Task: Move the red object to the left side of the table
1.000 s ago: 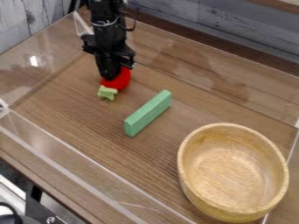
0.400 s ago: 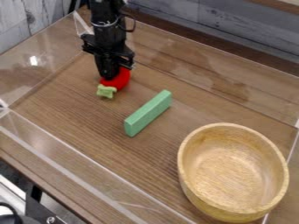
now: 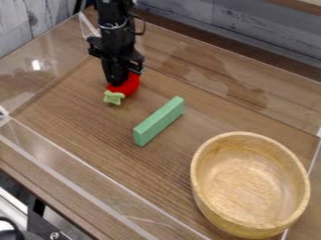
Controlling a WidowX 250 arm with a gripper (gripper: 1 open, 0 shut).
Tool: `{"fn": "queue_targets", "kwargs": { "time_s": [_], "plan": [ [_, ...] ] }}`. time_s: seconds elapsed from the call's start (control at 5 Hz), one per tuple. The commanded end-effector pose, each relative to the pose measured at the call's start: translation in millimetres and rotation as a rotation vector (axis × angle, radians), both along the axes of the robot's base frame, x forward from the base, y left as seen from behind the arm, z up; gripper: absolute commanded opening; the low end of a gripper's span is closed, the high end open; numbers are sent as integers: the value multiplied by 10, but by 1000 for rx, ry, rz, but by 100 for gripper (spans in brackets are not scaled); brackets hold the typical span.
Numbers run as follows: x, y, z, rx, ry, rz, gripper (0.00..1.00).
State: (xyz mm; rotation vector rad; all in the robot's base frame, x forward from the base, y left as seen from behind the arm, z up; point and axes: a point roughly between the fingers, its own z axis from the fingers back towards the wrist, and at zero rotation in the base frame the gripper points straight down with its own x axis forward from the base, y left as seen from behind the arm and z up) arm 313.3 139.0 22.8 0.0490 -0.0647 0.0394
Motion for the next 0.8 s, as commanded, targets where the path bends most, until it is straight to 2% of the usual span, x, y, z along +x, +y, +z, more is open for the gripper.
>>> {"fn": "queue_targets", "kwargs": {
  "time_s": [0.0, 0.6],
  "plan": [
    [-140, -35, -214, -16, 68, -7, 0],
    [-253, -43, -266, -20, 115, -11, 0]
  ]
}}
